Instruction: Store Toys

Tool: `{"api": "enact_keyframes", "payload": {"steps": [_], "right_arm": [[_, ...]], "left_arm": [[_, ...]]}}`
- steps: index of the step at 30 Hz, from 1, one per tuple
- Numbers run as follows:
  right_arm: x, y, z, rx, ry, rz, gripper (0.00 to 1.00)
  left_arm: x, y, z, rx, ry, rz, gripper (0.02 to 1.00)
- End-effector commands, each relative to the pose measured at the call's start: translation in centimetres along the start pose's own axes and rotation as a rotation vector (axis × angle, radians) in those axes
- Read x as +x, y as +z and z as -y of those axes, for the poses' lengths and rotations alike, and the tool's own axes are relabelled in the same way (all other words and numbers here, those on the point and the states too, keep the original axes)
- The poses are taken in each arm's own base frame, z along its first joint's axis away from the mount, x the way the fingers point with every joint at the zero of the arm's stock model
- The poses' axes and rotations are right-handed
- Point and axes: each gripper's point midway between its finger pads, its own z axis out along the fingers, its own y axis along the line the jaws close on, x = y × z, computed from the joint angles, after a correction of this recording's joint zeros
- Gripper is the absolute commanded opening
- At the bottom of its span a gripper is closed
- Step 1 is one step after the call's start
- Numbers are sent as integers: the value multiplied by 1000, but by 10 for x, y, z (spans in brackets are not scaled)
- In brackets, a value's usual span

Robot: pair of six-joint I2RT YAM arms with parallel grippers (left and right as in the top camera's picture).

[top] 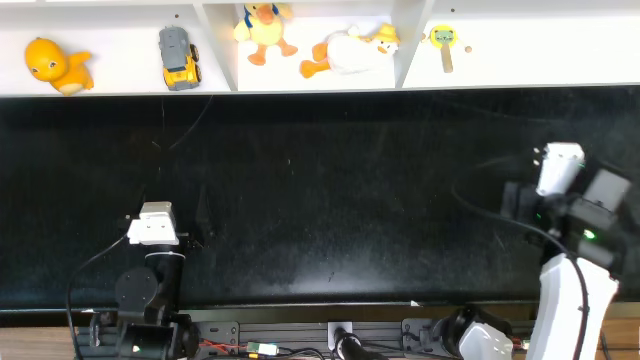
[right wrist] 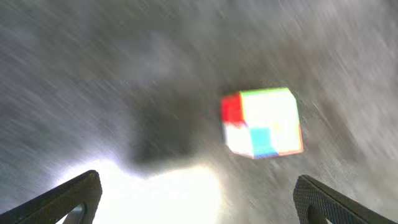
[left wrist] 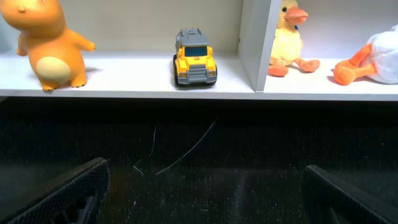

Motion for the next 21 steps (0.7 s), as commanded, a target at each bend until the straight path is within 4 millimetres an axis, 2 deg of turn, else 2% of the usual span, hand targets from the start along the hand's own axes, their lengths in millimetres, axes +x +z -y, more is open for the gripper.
{"api": "enact_keyframes", "payload": {"steps": [1, 3, 4, 5, 11, 15, 18, 21], "right_arm": [[19, -6, 15, -48, -113, -6, 998], [25, -10, 22, -64, -81, -2, 998], [31, -11, 35, -52, -55, -6, 998], [34, -10, 40, -47, -48, -12, 998], [54, 7, 60, -86, 46, -41, 998], [56, 20, 76, -66, 88, -40, 998], [54, 27, 80, -79, 93, -44, 998], [42, 30, 89, -93, 108, -26, 998]], "left_arm": [[-1, 0, 0, 2, 21, 6, 998], [-1, 0, 0, 2, 21, 6, 998], [-1, 0, 0, 2, 21, 6, 998], [-1, 0, 0, 2, 21, 6, 998], [-1, 0, 0, 2, 21, 6, 996], [-1, 0, 0, 2, 21, 6, 998], [-1, 0, 0, 2, 21, 6, 998], [-1, 0, 0, 2, 21, 6, 998]]}}
